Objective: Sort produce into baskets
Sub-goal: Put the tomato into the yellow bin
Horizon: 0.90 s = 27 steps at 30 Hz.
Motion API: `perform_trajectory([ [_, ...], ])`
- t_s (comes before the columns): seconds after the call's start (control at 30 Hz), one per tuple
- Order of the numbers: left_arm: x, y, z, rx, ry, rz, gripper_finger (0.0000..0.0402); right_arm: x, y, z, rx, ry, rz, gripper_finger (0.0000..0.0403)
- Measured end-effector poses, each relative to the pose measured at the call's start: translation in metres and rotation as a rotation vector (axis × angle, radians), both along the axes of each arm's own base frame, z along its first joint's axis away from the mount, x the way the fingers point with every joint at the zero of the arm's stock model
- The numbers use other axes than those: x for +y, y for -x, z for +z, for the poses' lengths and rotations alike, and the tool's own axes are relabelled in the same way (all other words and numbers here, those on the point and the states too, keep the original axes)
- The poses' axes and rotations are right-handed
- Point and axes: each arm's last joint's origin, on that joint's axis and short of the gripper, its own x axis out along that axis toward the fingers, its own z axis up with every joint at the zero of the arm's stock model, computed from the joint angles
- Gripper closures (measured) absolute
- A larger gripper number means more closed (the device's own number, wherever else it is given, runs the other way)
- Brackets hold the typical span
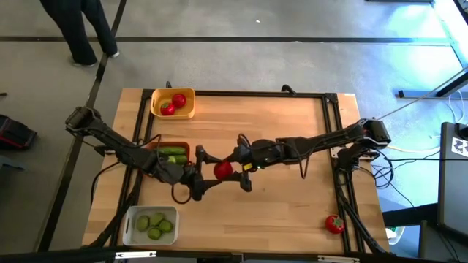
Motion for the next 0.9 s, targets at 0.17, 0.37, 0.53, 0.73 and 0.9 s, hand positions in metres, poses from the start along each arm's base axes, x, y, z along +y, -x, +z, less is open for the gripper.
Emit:
perform_trajectory([
  [0.17, -0.0012, -0.0016, 0.0037, -0.042, 0.0, -0.002, 0.0039, 0.0006, -0.0015, 0.0042, -0.041, -0.032, 0.001, 0.0153],
  [0.37, -0.0034, -0.002, 0.0082, -0.09, 0.037, -0.005, 0.0039, 0.0006, -0.0019, 0.006, -0.054, -0.041, 0.0, 0.0153],
  [0.53, -0.0041, -0.0017, 0.0083, -0.092, 0.042, -0.007, 0.0043, 0.0006, -0.0016, 0.0055, -0.049, -0.039, 0.0, 0.0153],
  [0.73, -0.0043, -0.0016, 0.0083, -0.1, 0.091, 0.004, 0.0105, 0.0008, -0.0017, 0.0057, -0.054, -0.023, 0.014, 0.0143],
  [0.9, -0.0042, -0.0016, 0.0083, -0.1, 0.1, 0.006, 0.013, 0.0005, -0.0016, 0.0055, -0.049, -0.032, -0.001, 0.0114],
])
